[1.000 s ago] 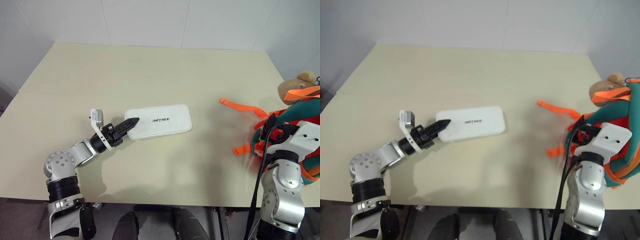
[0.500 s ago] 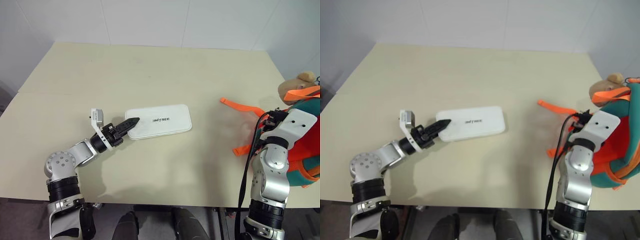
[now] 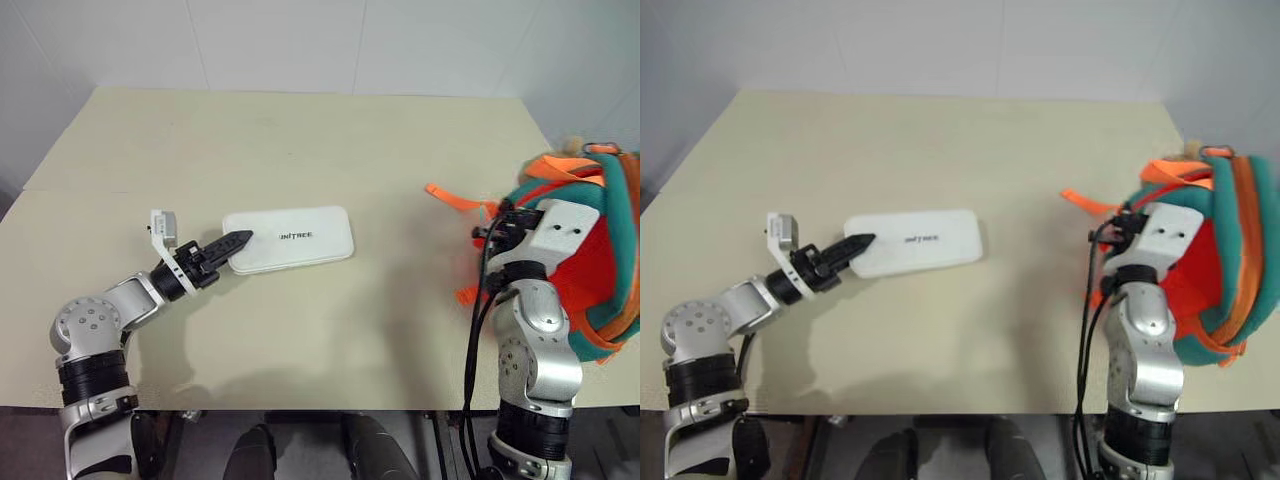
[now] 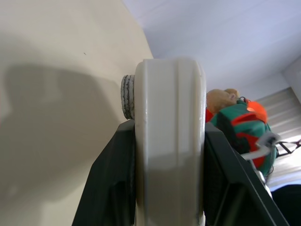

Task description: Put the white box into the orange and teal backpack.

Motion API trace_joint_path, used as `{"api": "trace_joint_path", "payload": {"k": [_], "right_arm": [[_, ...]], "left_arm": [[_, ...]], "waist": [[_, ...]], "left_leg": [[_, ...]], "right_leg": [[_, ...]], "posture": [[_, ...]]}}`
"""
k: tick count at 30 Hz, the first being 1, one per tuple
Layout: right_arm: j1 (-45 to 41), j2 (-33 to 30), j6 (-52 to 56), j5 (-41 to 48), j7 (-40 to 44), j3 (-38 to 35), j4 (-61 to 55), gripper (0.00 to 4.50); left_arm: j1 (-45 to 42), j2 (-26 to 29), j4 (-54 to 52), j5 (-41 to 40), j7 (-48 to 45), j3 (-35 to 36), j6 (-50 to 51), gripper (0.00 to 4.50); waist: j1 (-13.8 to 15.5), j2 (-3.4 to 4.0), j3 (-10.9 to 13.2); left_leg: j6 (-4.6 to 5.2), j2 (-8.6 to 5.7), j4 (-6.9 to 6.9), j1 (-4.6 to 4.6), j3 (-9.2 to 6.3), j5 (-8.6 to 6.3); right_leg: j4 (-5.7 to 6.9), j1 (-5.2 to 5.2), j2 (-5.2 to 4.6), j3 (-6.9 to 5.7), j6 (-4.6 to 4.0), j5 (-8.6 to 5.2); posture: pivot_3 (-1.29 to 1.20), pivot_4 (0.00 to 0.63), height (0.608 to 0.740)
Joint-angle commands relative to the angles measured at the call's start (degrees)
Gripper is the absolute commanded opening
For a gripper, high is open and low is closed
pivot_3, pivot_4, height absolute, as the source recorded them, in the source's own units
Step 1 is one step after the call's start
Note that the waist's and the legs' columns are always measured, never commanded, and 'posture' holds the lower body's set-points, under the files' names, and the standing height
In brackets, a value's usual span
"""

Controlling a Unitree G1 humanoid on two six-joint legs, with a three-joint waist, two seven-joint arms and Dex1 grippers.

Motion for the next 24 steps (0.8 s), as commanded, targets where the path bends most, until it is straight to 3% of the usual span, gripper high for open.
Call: {"api": "trace_joint_path", "payload": {"k": [1, 6, 12, 19, 24], "right_arm": [[1.5, -1.1, 2.8, 6.0, 5.9, 4.0, -8.2, 0.00], [2.1, -3.9, 8.2, 17.2, 13.6, 6.2, -15.3, 0.00], [0.0, -9.4, 14.3, 32.7, 17.2, 3.8, -19.8, 0.00], [-2.1, -22.7, 18.0, 55.4, 23.3, 0.8, -22.5, 0.00], [-3.3, -30.7, 17.1, 66.5, 27.8, -0.5, -22.6, 0.00]], "left_arm": [[-2.4, 2.8, 1.6, 0.8, -3.6, 0.2, -2.1, 1.33], [-4.5, 5.1, 4.4, 2.9, -6.1, -0.9, -3.4, 1.32], [-6.3, 7.1, 7.1, 5.2, -8.8, -2.0, -4.4, 1.32], [-8.4, 9.0, 10.0, 7.7, -11.7, -2.9, -5.5, 1.32], [-9.5, 11.2, 11.6, 9.4, -14.0, -3.4, -5.4, 1.32]], "waist": [[0.0, 0.00, 0.0], [0.2, 0.00, 0.0], [0.1, 0.00, 0.0], [0.2, 0.01, 0.0], [0.2, 0.01, 0.0]], "left_leg": [[0.00, 0.00, -0.02, 0.00, 0.00, 0.00], [-0.01, 0.00, -0.01, -0.05, 0.01, -0.01], [-0.01, 0.02, -0.05, -0.04, 0.00, -0.01], [0.02, 0.03, -0.09, -0.09, -0.02, -0.03], [0.07, 0.05, -0.09, -0.22, -0.05, -0.07]], "right_leg": [[0.00, -0.01, 0.00, -0.01, -0.01, -0.01], [-0.04, -0.02, -0.02, -0.02, -0.02, -0.01], [-0.06, -0.03, -0.01, -0.03, -0.05, -0.03], [-0.17, -0.04, -0.03, -0.08, -0.08, -0.06], [-0.36, -0.05, -0.04, -0.12, -0.06, -0.05]], "posture": [[0.00, 0.150, 0.740], [0.00, 0.150, 0.740], [0.00, 0.150, 0.740], [0.00, 0.150, 0.740], [0.00, 0.150, 0.740]]}}
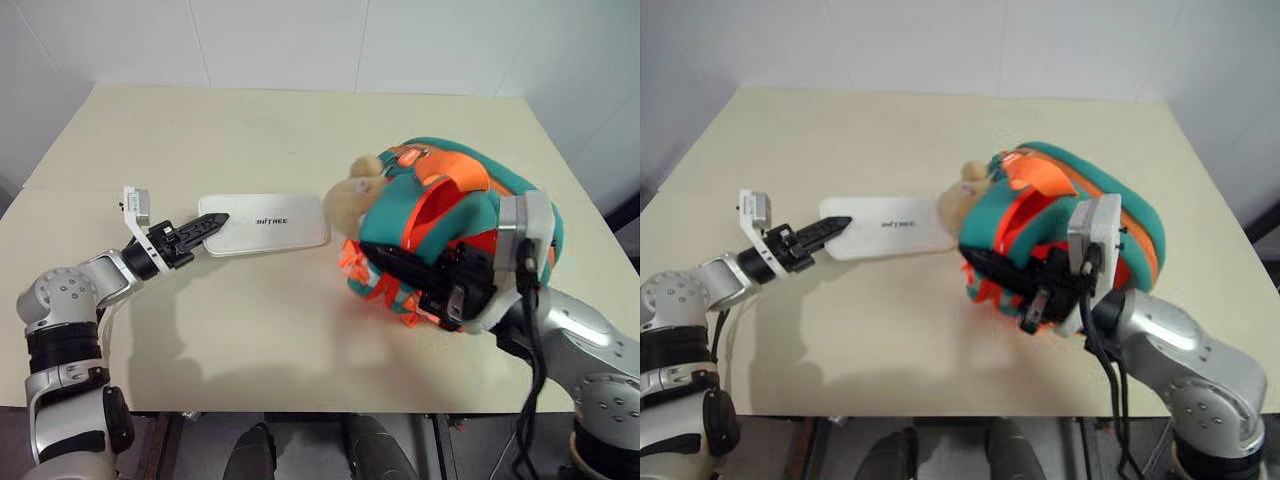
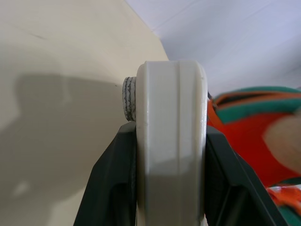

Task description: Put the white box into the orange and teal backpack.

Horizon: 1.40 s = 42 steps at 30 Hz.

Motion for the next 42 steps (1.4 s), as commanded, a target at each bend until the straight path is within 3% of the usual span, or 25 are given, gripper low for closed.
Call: {"api": "trace_joint_path", "payload": {"k": [1, 7, 12, 20, 30, 42], "right_arm": [[-1.8, -5.1, -1.5, 9.1, 5.3, -2.5, -2.8, 0.00], [-1.4, -14.2, -1.1, 10.0, 20.8, -4.3, 0.7, 0.00], [-0.1, -18.3, -4.0, 0.2, 35.3, -4.2, 7.1, 0.00], [-0.4, -10.2, -15.9, -15.1, 42.7, 1.4, 15.1, 0.00], [2.7, -5.6, -20.7, -19.1, 52.2, 4.9, 19.6, 0.00], [4.4, -4.1, -22.1, -21.5, 51.9, 5.0, 20.7, 0.00]], "left_arm": [[-1.8, 2.9, 0.0, 0.5, -3.3, 0.4, -0.7, 1.32], [-2.7, 7.1, 1.1, 1.5, -9.0, -0.4, -0.5, 1.32], [-1.6, 10.1, -1.2, 2.2, -15.6, -0.6, -3.6, 1.32], [0.9, 12.2, -7.2, 0.9, -23.2, 1.5, -8.2, 1.32], [2.0, 13.9, -9.3, 0.8, -32.4, 1.6, -12.4, 1.32], [-0.5, 14.4, -11.7, 0.7, -39.1, 1.8, -18.3, 1.32]], "waist": [[0.0, 0.00, 0.0], [0.3, 0.00, 0.0], [0.7, -0.01, 0.0], [1.0, 0.00, 0.0], [1.7, 0.01, 0.0], [1.6, 0.01, 0.0]], "left_leg": [[0.01, 0.00, 0.00, -0.05, 0.00, -0.01], [0.04, 0.02, 0.03, -0.18, -0.05, -0.05], [0.05, 0.01, 0.13, -0.20, -0.06, -0.06], [0.04, 0.02, 0.16, -0.18, -0.05, -0.05], [0.03, 0.02, 0.30, -0.15, -0.05, -0.04], [0.00, 0.02, 0.37, -0.03, -0.06, 0.00]], "right_leg": [[-0.04, -0.02, 0.00, -0.01, 0.01, 0.00], [-0.18, -0.05, -0.01, -0.11, 0.03, -0.01], [-0.16, -0.04, -0.02, -0.15, 0.03, -0.01], [-0.10, -0.04, -0.01, -0.16, 0.03, -0.01], [0.07, -0.01, -0.01, -0.18, 0.03, -0.01], [0.35, 0.00, 0.02, -0.16, 0.00, -0.03]], "posture": [[0.00, 0.150, 0.740], [0.00, 0.150, 0.740], [0.00, 0.150, 0.740], [0.00, 0.150, 0.740], [0.00, 0.150, 0.740], [0.00, 0.150, 0.740]]}}
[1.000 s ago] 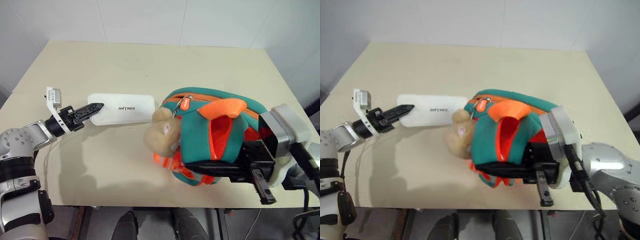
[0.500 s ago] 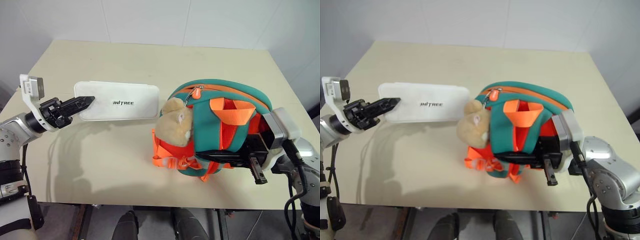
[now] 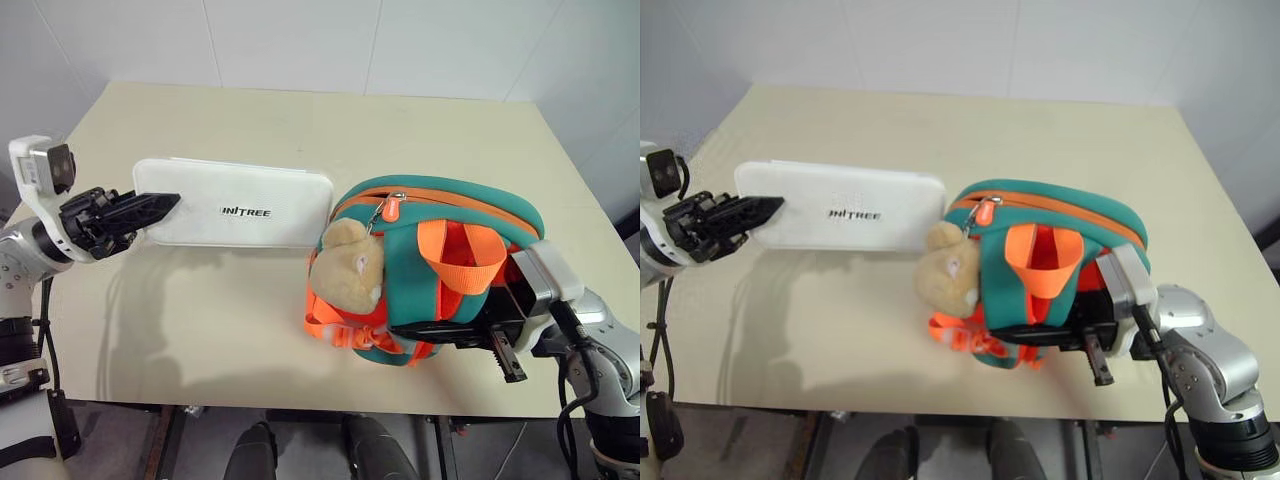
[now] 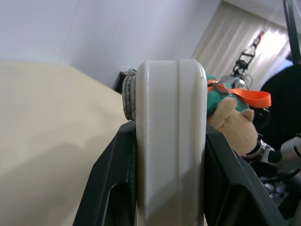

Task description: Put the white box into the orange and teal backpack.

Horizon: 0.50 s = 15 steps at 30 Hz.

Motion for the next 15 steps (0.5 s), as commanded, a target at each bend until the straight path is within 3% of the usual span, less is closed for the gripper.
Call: {"api": "trace_joint_path", "payload": {"k": [1, 15], "right_arm": [[-0.1, 0.9, -1.3, -0.2, -0.4, -0.7, -0.2, 0.00], [-2.6, 2.5, -1.9, -2.7, -0.4, 0.7, 2.4, 0.00]], "left_arm": [[-1.8, 1.4, -3.3, -1.8, -1.7, 2.6, -3.2, 1.32], [-6.7, 0.4, -4.7, 2.1, -7.2, -2.5, -16.9, 1.32]], "waist": [[0.0, 0.00, 0.0], [0.0, 0.00, 0.0]], "left_leg": [[0.00, 0.00, 0.01, 0.01, 0.00, 0.00], [0.00, 0.00, 0.28, 0.04, 0.00, 0.00]], "right_leg": [[0.01, 0.01, 0.00, 0.00, 0.00, 0.00], [0.23, 0.08, 0.03, 0.01, 0.01, 0.00]], "posture": [[0.00, 0.150, 0.740], [0.00, 0.150, 0.740]]}}
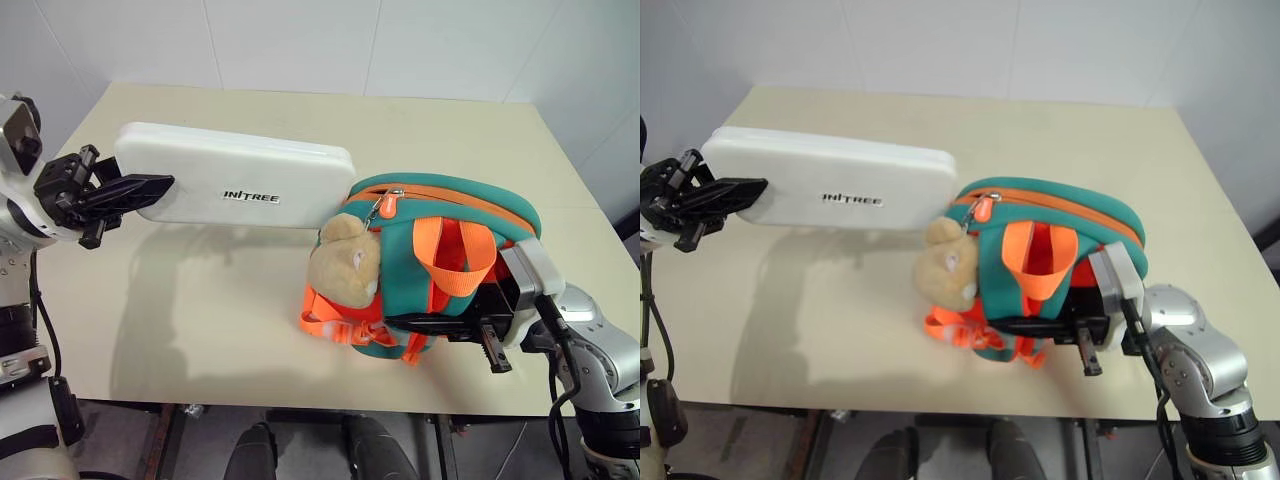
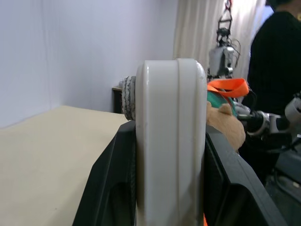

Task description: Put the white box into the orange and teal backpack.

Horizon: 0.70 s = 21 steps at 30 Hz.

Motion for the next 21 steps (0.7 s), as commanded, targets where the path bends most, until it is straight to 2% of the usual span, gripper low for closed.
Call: {"api": "trace_joint_path", "payload": {"k": [1, 13, 17, 21], "right_arm": [[-1.0, 0.5, -1.2, 0.1, 0.3, -0.4, -0.3, 0.00], [-2.0, 1.3, -1.2, -1.1, 0.4, -0.1, 0.7, 0.00], [-2.2, 1.7, -1.1, -1.4, 0.2, 0.0, 0.8, 0.00], [-2.6, 2.0, -1.2, -2.6, -0.2, 0.5, 1.2, 0.00]], "left_arm": [[-2.9, 1.0, -2.1, 0.8, -2.8, -1.7, -2.4, 1.32], [-6.4, 0.6, -2.2, 9.4, -6.9, -12.1, -11.6, 1.32], [-9.1, -1.7, -2.4, 10.1, -4.4, -14.6, -11.3, 1.32], [-11.4, -6.7, -2.5, 10.8, -0.2, -16.4, -10.1, 1.32]], "waist": [[0.0, 0.00, 0.0], [0.0, 0.00, 0.0], [0.0, 0.00, 0.0], [0.0, 0.00, 0.0]], "left_leg": [[0.00, 0.00, 0.02, 0.00, 0.00, 0.00], [0.00, 0.00, 0.25, 0.02, 0.00, 0.00], [0.01, 0.00, 0.30, 0.03, 0.00, -0.01], [0.02, 0.00, 0.37, 0.01, -0.01, -0.01]], "right_leg": [[0.03, 0.00, 0.00, 0.00, 0.00, 0.00], [0.21, 0.04, 0.04, 0.03, 0.01, -0.01], [0.23, 0.07, 0.04, 0.04, 0.02, 0.00], [0.26, 0.07, 0.05, 0.04, 0.06, 0.01]], "posture": [[0.00, 0.150, 0.740], [0.00, 0.150, 0.740], [0.00, 0.150, 0.740], [0.00, 0.150, 0.740]]}}
